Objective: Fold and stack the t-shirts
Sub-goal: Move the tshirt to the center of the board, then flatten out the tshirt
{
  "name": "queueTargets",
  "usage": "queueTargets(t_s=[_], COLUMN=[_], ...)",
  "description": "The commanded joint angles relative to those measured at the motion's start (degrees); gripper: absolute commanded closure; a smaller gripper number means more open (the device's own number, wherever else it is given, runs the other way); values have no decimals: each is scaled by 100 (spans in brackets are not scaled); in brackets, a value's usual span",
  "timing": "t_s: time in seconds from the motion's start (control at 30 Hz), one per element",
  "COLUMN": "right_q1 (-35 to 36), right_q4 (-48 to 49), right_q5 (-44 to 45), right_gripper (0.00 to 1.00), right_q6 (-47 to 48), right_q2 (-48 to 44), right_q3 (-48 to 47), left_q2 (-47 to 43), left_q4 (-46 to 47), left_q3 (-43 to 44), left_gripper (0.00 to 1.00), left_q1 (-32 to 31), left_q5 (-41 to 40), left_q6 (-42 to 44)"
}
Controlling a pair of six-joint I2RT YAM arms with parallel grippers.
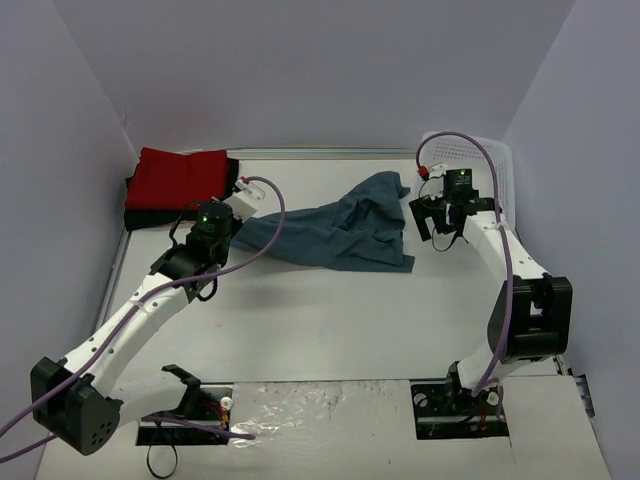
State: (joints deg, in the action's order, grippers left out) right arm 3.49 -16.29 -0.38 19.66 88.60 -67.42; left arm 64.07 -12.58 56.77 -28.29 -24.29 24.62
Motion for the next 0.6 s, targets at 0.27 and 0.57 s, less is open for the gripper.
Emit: queueTargets(t_s=[0.27, 0.57], right_q1=[-190, -225], right_q4=[153, 223], right_q5=[680, 1330], right_gripper=[0, 32], right_q6=[64, -296], right_q2=[921, 1485], right_q3=[-614, -869], left_q2=[-62, -79], left_q4=[133, 72], left_q3=[-158, -377], left_gripper=[98, 98], left_q1=[210, 245], left_q5=[-225, -41], left_q6=[-116, -168])
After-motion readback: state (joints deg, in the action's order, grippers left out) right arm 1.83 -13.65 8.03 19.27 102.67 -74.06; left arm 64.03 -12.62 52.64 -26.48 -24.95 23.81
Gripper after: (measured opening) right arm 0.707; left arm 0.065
